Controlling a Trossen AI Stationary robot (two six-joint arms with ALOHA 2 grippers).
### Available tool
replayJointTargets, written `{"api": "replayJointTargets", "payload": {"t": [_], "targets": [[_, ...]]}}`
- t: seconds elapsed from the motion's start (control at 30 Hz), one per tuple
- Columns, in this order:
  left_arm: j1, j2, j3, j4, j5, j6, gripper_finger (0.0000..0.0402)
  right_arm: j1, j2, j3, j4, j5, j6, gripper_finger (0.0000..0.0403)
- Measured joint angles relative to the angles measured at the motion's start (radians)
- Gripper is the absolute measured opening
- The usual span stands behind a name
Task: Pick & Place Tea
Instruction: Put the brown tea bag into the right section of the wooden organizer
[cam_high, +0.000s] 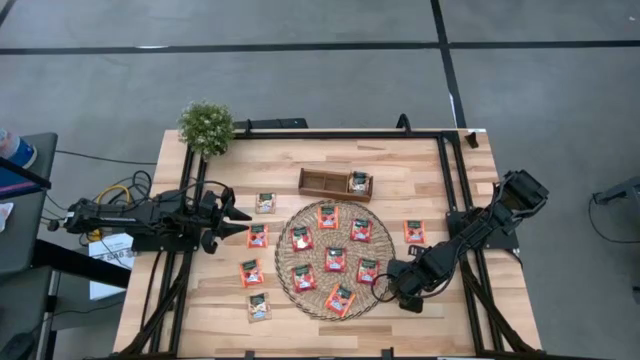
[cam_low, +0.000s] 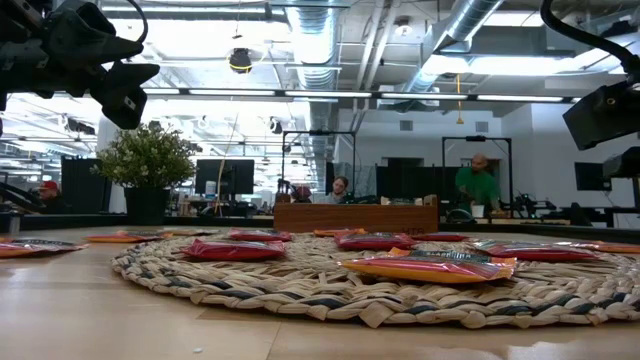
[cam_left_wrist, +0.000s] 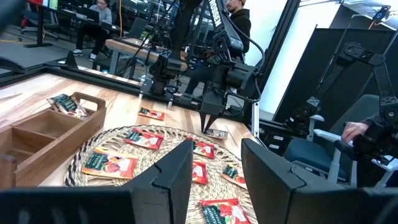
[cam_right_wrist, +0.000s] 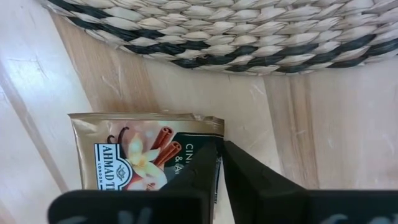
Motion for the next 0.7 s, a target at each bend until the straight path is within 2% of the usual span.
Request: {"api": "replayJointTargets", "payload": {"t": [0.53,0.7], "targets": [[0.000,0.000,0.000,0.000,0.000,0.000,0.0128,0.000,0.000,0.000,0.003,-0.004,0.016,0.0022],[0.000,0.000,0.000,0.000,0.000,0.001,0.0128,0.000,0.000,0.000,0.008,-0.006,0.001,0.0046]]}}
